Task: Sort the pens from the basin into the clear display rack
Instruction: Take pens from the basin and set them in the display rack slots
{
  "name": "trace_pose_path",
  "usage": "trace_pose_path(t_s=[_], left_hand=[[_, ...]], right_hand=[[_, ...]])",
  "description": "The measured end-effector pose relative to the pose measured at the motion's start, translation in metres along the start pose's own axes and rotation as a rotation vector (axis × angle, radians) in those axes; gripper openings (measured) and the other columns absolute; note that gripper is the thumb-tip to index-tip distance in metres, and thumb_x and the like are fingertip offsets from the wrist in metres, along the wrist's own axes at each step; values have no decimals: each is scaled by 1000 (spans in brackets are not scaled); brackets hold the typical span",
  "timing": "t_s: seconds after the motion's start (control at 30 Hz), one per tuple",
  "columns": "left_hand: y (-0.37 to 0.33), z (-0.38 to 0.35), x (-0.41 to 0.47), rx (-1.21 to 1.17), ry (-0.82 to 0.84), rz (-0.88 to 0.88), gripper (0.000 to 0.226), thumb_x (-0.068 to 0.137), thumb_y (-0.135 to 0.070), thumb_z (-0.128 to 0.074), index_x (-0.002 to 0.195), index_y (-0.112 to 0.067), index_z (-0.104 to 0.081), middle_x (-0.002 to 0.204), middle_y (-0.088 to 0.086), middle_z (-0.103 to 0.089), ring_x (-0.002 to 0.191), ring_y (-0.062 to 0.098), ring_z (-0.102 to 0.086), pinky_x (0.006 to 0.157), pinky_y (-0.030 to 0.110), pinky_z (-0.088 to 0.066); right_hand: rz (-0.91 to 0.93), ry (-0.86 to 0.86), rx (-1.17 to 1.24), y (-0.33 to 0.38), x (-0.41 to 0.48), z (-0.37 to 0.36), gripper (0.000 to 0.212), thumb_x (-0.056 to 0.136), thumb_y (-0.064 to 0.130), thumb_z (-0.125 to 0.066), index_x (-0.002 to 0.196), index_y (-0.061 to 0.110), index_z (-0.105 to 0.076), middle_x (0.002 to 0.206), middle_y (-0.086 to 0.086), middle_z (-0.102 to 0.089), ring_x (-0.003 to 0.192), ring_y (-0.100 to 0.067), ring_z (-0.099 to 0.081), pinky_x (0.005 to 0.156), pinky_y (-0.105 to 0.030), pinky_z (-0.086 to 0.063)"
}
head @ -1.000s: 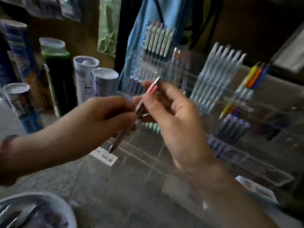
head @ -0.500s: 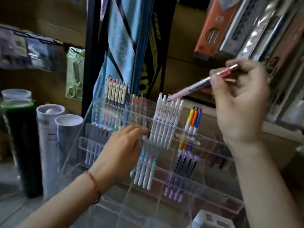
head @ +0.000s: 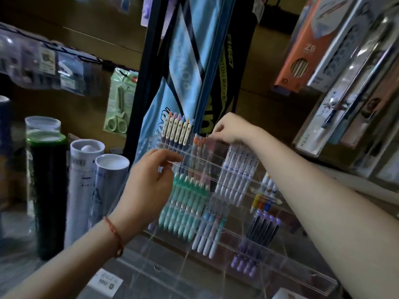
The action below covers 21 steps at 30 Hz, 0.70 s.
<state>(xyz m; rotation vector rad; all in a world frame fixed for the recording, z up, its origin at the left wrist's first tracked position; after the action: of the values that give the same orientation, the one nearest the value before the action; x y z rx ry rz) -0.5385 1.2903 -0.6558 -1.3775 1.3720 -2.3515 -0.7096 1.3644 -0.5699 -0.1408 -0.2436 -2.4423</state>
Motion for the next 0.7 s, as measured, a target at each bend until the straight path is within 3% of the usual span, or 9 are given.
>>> trace_pose_path(t_s=[0.07, 0.17, 0.23, 0.3, 0.33, 0.47, 0.53, 0.6, 0.7], left_hand=[[5, 9, -2, 6, 13, 11, 28, 89, 2, -46, 94, -22, -60, 93, -17, -55, 89, -4, -52, 71, 6, -40], [18, 30, -15, 12, 42, 57, 29, 88, 4, -47, 90, -22, -61, 90, -14, -59, 80, 0, -56, 66, 1, -39], [30, 50, -31, 66, 94, 125, 30, 86, 4, -49, 88, -23, -61, 86, -11, -61, 73, 0, -58, 62, 3, -41], [56, 75, -55, 190, 193, 240, 28, 85, 2, -49, 84, -23, -62, 80, -13, -63, 69, -4, -59, 61, 6, -44], [75, 88, -73, 262, 278, 322, 28, 85, 1, -50, 82, -23, -62, 77, -12, -64, 66, -2, -60, 59, 10, -46], [163, 146, -186, 554, 682, 642, 16, 87, -9, -51, 82, -10, -66, 79, 6, -67, 54, -3, -54, 59, 15, -42], [193, 178, -247, 738, 793, 744, 26, 88, -22, -47, 83, -4, -65, 80, 12, -63, 68, 10, -53, 62, 21, -34], [212, 207, -299, 837, 804, 875, 30, 89, -26, -45, 85, -3, -64, 81, 13, -61, 79, 23, -57, 64, 24, -31], [228, 234, -346, 873, 718, 981, 27, 88, -26, -42, 83, -9, -62, 85, 12, -64, 88, 27, -57, 70, 25, -32]], right_hand=[[-14, -21, 7, 5, -2, 9, 19, 90, 20, -61, 98, 6, -71, 74, -1, -61, 62, -10, -50, 45, -10, -38], [53, -341, 30, 22, -12, 45, 14, 91, 16, -59, 96, 11, -71, 92, -3, -65, 83, -14, -58, 70, -18, -41], [248, -469, 274, 62, -39, 48, 14, 90, 13, -56, 83, 13, -67, 86, -5, -67, 75, -11, -60, 69, -23, -47], [451, -305, 651, 113, -75, 19, 15, 92, 10, -54, 80, 15, -62, 77, -5, -67, 63, -10, -62, 61, -24, -51], [535, -126, 756, 142, -97, -9, 12, 92, 10, -54, 84, 13, -62, 78, -6, -68, 62, -12, -64, 59, -24, -51], [739, 690, 533, 216, -181, -176, 11, 91, 14, -56, 96, 9, -65, 85, -6, -71, 70, -14, -67, 62, -22, -52], [653, 883, 421, 225, -206, -263, 16, 91, 10, -54, 100, 3, -65, 91, -13, -71, 73, -20, -67, 63, -23, -50], [468, 940, 463, 221, -218, -329, 16, 88, 1, -52, 98, -1, -65, 90, -20, -69, 65, -21, -61, 60, -24, -47], [209, 989, 532, 205, -239, -408, 22, 88, -4, -48, 78, 13, -57, 69, -6, -58, 59, -12, -52, 53, -18, -43]])
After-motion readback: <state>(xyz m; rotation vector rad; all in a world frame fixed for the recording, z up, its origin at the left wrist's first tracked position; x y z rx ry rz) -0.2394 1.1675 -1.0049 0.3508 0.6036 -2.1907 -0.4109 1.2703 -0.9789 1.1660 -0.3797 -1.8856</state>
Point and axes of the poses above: each hand's wrist, its own x-axis towards the middle knuckle, its own z-axis out of the back of the hand, y = z × x, the point moved 7 cm from there along x, towards the middle knuckle
